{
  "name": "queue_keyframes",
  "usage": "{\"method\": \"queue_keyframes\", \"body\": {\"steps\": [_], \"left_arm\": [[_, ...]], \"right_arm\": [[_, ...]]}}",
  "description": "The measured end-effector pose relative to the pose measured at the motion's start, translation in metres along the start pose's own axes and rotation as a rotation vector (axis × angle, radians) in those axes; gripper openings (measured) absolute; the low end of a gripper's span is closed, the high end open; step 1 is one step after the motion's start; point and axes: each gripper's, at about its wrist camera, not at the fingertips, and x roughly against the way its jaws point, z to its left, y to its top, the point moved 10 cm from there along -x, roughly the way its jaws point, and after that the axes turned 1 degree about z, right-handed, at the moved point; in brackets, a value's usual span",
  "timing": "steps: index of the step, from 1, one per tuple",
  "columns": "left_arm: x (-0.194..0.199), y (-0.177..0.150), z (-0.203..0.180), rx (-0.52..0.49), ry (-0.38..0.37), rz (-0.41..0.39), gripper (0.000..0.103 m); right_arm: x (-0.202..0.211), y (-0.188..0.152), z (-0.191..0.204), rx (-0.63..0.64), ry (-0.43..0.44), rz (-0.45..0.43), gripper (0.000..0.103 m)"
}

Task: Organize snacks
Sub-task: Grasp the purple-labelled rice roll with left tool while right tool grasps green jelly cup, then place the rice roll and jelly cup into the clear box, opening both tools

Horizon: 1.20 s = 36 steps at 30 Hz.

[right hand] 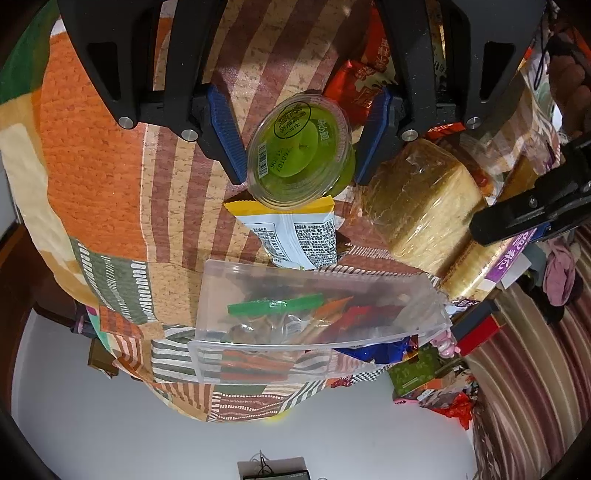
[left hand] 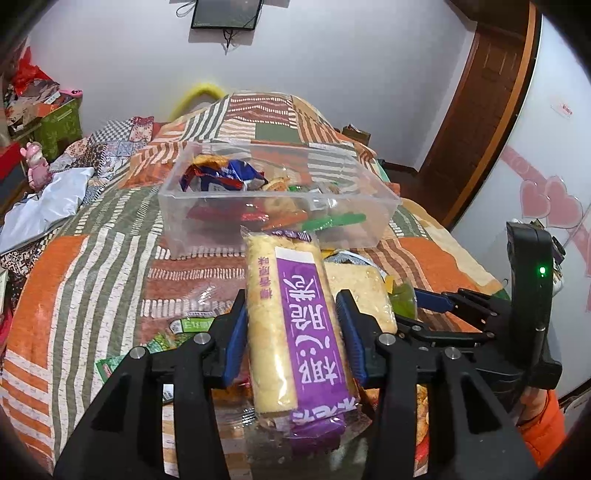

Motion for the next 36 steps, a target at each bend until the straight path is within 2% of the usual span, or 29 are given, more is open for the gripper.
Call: {"method": "queue_keyframes", "body": {"steps": [8, 17, 28, 36], "left_arm": [[0.008, 0.01, 0.005, -0.003, 0.005, -0.021, 0.043], [0.018, 0.03, 0.001, -0.023, 0.005, -0.067, 0.043], [0.026, 0.076, 0.004, -0.031, 0.004, -0.127, 0.043], [0.014, 0.108, 0.008, -0.045, 0.012, -0.147, 0.043]], "right_arm": [[0.013, 0.006, -0.002, -0.015, 0.004, -0.035, 0.056], [0.045, 0.035, -0.001, 0.0, -0.007, -0.127, 0.056], [0.062, 0.082, 0.002, 0.019, -0.012, -0.216, 0.056], [0.052, 0.114, 0.004, 0.045, -0.019, -0.238, 0.056]]}}
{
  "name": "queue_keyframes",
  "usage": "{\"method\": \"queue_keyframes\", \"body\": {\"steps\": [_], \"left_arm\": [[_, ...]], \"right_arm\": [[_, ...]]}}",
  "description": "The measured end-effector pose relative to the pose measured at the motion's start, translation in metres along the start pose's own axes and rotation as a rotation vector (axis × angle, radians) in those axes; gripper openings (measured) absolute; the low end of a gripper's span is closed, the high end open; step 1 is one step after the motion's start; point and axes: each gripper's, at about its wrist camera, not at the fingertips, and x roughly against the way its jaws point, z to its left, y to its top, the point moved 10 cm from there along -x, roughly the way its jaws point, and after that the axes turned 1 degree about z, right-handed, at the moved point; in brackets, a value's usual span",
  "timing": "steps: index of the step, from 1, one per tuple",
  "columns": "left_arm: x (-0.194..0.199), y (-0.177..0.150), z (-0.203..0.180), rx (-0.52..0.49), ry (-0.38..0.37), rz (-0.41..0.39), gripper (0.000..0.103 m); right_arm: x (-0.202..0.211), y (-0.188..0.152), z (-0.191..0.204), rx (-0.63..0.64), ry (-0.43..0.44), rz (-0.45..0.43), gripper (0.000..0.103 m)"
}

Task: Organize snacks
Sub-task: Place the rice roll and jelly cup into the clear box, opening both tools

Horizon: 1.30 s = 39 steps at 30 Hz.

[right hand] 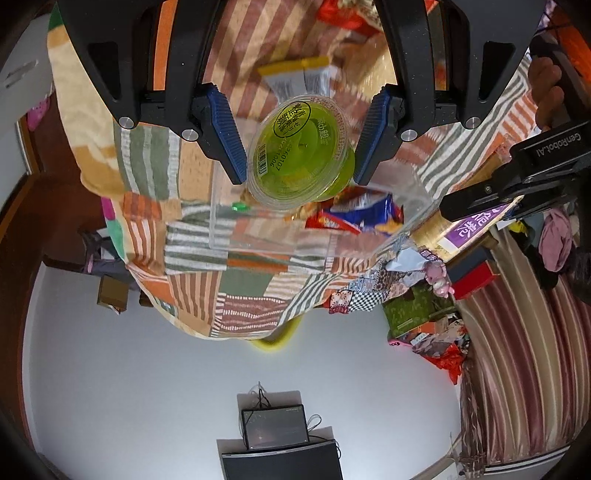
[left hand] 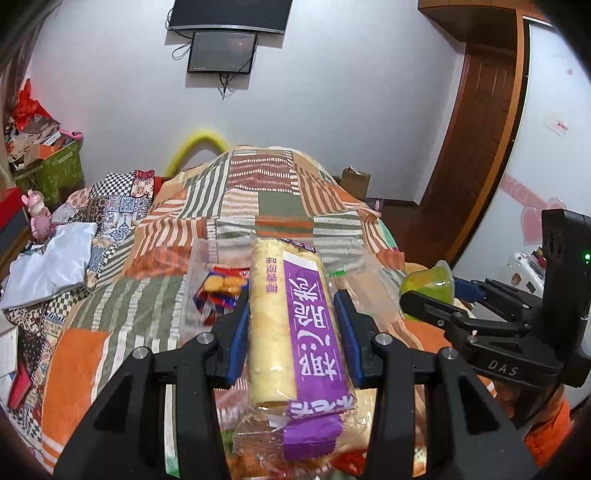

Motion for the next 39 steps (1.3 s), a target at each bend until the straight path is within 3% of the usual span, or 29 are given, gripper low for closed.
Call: {"method": "queue_keyframes", "body": {"steps": [10, 24, 31, 39], "left_arm": [[-0.056, 0.012, 0.005, 0.004, -0.018, 0.061, 0.043], [-0.124, -0.005, 0.009, -0.028, -0.027, 0.172, 0.043], [-0.135, -0.011, 0.01, -0.007, -0.042, 0.209, 0.043], [-0.118, -0.006, 0.01, -0.004, -0.032, 0.192, 0.044]], "right_arm": [[-0.036, 0.015, -0.006, 0.021, -0.014, 0.028, 0.056], [-0.088, 0.002, -0.025, 0.011, -0.032, 0.12, 0.056], [-0.094, -0.004, -0.026, 0.005, -0.03, 0.149, 0.057], [-0.083, 0.002, -0.025, 0.011, -0.031, 0.137, 0.057]]}}
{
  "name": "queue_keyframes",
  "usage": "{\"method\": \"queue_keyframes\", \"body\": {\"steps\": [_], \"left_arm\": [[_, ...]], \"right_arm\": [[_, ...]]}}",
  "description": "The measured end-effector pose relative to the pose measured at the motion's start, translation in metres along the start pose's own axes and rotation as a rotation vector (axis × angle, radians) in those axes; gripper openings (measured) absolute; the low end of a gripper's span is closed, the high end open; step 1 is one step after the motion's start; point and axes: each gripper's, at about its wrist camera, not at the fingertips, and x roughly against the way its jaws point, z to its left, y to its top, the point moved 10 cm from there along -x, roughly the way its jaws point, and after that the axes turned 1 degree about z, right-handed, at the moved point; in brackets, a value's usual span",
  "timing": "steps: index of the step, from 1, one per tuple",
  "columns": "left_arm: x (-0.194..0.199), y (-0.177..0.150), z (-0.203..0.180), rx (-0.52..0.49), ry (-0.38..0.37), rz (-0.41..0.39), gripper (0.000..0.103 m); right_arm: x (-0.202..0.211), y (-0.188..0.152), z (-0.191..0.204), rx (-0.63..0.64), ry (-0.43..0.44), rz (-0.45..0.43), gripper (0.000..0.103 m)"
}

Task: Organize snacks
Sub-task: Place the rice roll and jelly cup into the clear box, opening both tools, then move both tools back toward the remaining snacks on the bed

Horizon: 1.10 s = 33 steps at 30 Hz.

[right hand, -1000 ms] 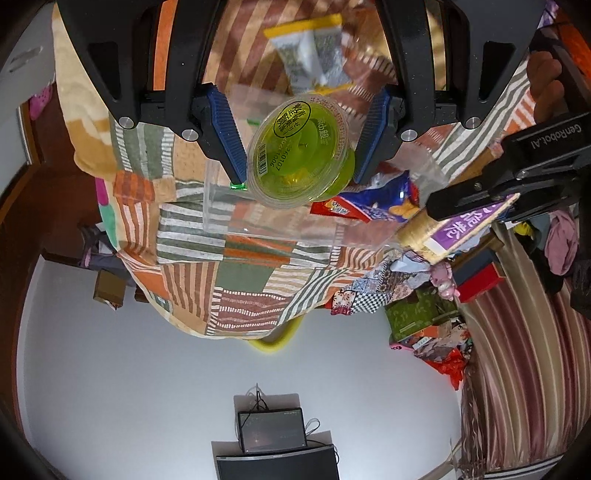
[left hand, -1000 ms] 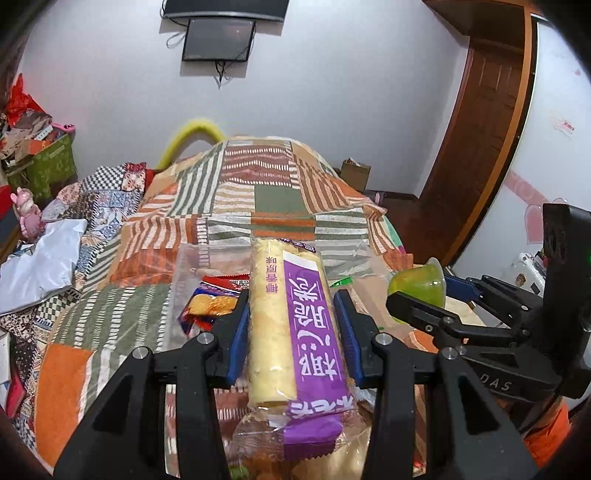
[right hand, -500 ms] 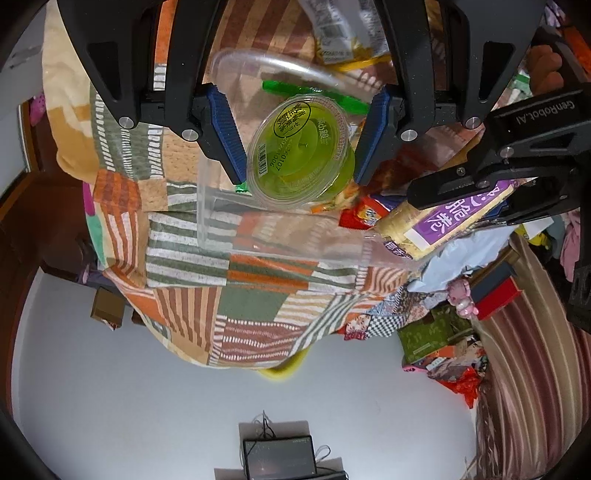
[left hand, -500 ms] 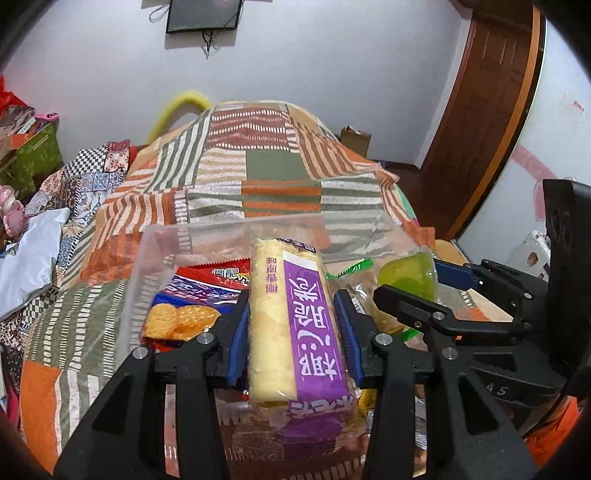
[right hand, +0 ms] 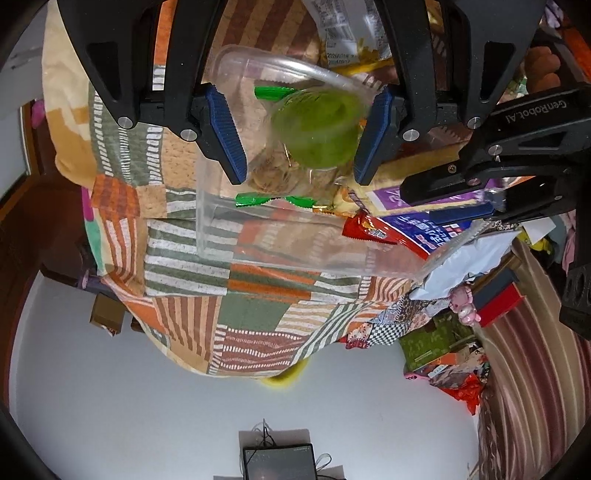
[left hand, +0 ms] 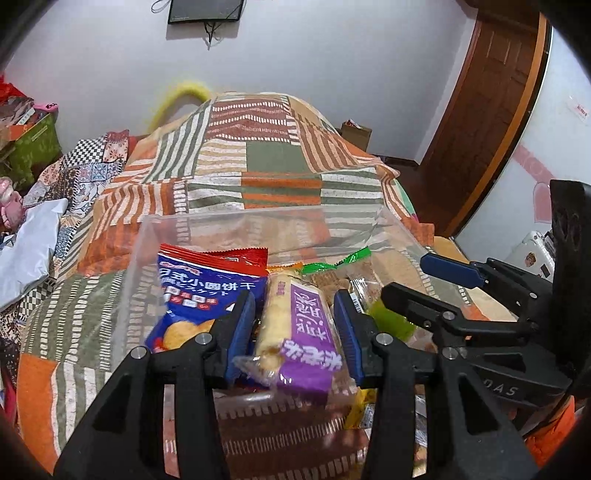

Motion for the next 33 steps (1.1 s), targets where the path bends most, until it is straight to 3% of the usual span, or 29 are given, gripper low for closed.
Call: {"method": "queue_keyframes", "body": {"steps": [9, 11, 16, 24, 33], "left_arm": [[0.047, -0.007, 0.0, -0.012, 0.022, -0.049, 0.047], [0.06, -0.012, -0.001, -0.02, 0.028, -0.061, 0.054], [0.092, -0.026, -0.002, -0.034, 0.053, -0.088, 0.06], [0.134, -0.065, 0.016, -0.004, 0.1, -0.099, 0.067], [0.15, -0.126, 0.05, 0.053, 0.155, -0.043, 0.068]], "right_arm": [[0.038, 0.0, 0.009, 0.006, 0.009, -0.048, 0.057], [0.046, -0.002, 0.012, 0.01, 0.009, -0.056, 0.058], [0.067, -0.01, 0.022, 0.022, 0.004, -0.08, 0.062], [0.097, -0.035, 0.038, 0.016, 0.021, -0.101, 0.067], [0.112, -0.073, 0.058, 0.009, 0.035, -0.089, 0.07]]}}
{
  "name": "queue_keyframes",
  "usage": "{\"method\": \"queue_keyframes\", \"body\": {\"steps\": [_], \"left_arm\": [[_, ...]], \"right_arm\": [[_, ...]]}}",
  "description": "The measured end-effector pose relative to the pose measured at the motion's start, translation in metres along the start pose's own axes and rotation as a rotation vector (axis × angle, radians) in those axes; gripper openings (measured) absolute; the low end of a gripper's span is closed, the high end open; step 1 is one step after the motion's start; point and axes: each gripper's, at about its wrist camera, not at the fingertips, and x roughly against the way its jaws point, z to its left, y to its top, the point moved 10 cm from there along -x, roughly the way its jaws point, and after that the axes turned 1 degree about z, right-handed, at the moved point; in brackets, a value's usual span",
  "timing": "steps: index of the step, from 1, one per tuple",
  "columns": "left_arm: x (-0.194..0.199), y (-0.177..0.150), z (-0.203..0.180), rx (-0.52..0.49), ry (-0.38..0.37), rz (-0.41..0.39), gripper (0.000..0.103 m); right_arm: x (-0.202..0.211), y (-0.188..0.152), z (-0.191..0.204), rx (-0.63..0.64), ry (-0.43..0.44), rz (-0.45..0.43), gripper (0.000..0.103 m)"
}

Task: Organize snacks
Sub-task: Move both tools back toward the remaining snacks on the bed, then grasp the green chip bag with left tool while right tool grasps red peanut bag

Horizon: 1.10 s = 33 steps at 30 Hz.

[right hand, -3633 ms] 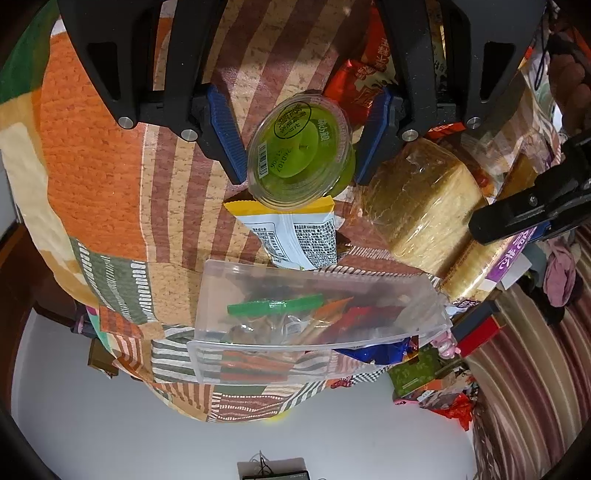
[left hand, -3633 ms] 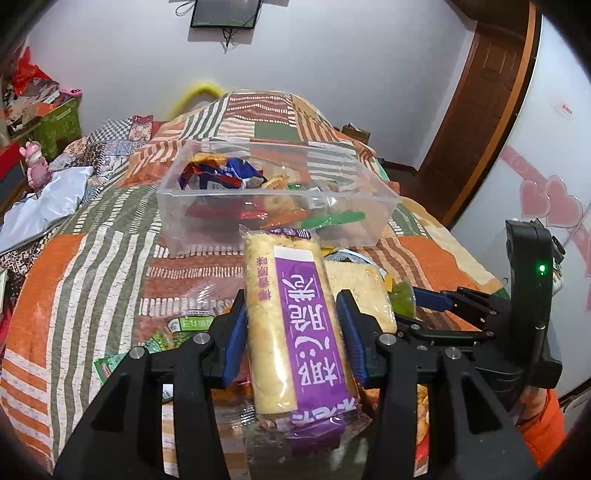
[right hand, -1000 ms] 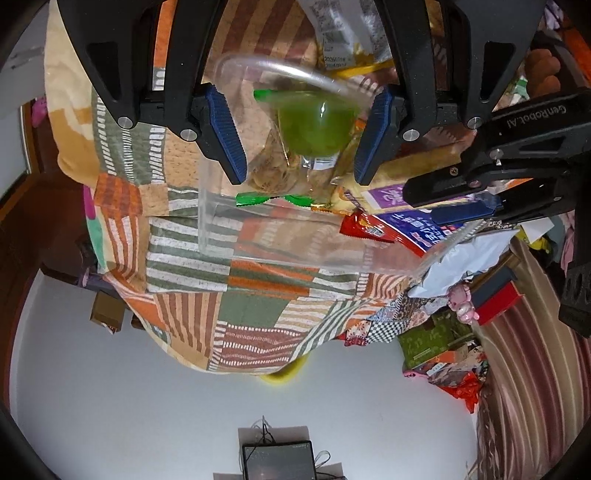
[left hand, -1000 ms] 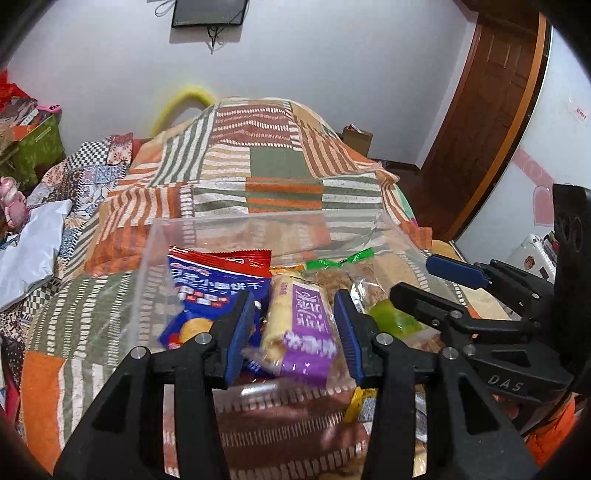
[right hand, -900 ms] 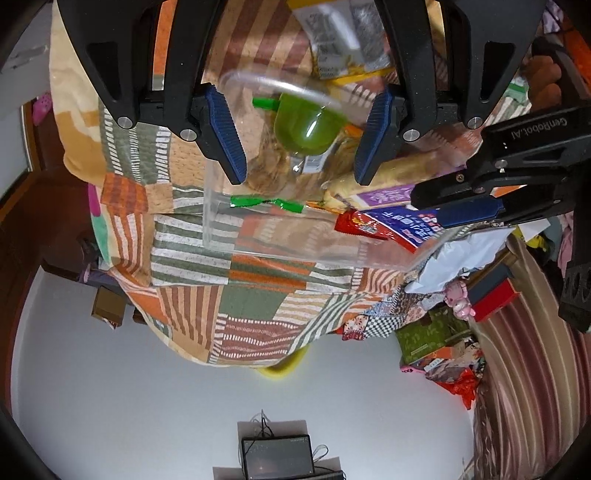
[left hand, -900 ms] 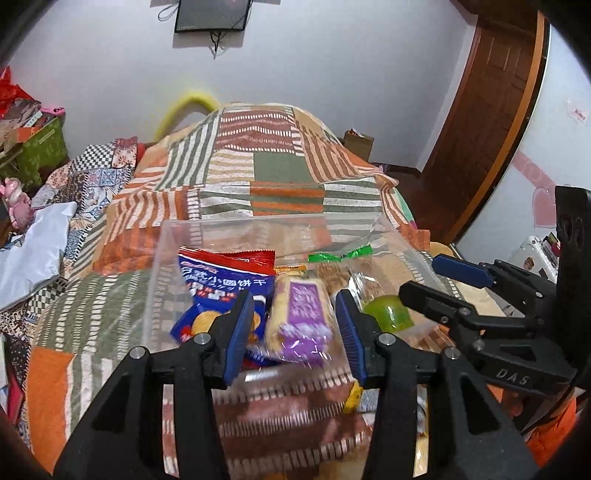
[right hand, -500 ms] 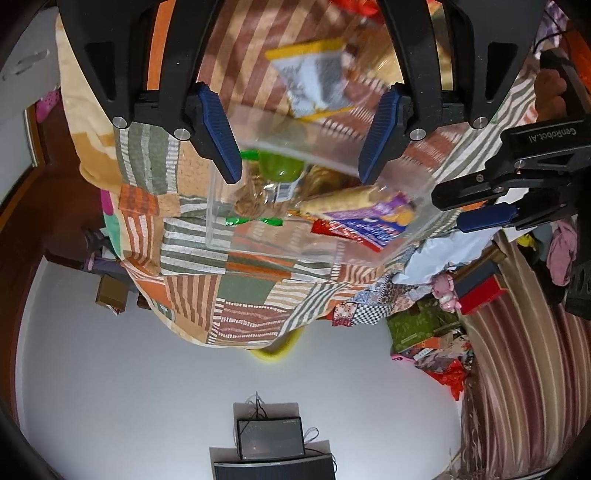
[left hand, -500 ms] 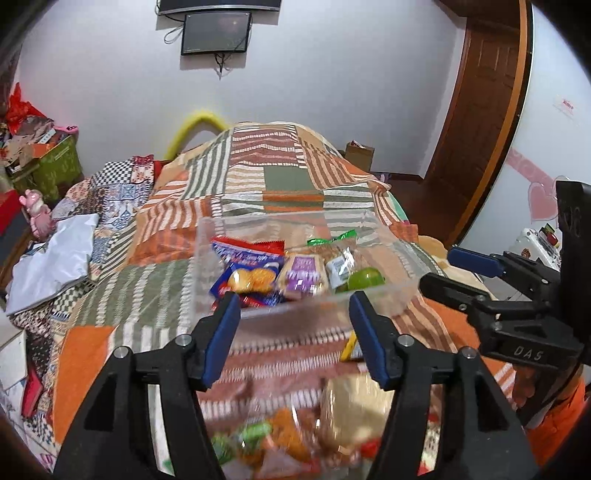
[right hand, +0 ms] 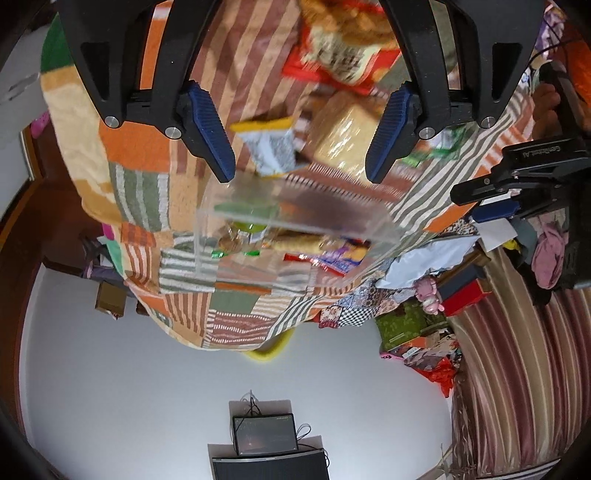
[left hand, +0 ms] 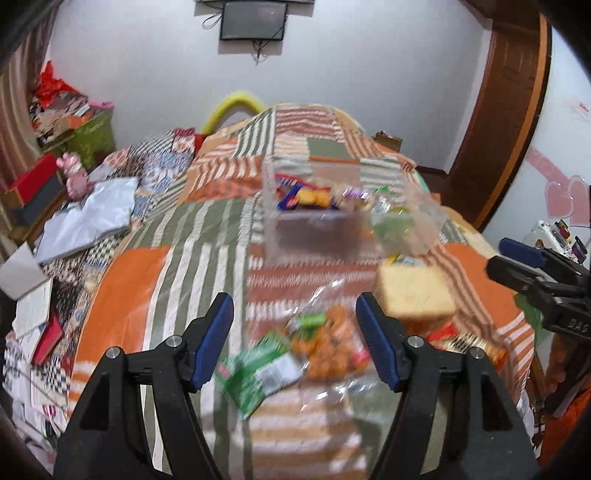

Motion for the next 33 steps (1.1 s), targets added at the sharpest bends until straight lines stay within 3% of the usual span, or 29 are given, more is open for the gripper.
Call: {"method": "queue_keyframes", "body": {"steps": [17, 29, 33], "left_arm": [[-0.032, -0.079, 0.035, 0.071, 0.039, 0.161, 0.068], [-0.06, -0.076, 0.034, 0.029, 0.088, 0.168, 0.077], [-0.065, -0.071, 0.035, 0.042, 0.089, 0.167, 0.081]], "right_arm": [[-0.029, -0.076, 0.029, 0.012, 0.018, 0.162, 0.077], [-0.03, -0.094, 0.023, -0.011, 0.027, 0.181, 0.079], [-0.03, -0.095, 0.023, -0.019, 0.043, 0.175, 0.074]]}}
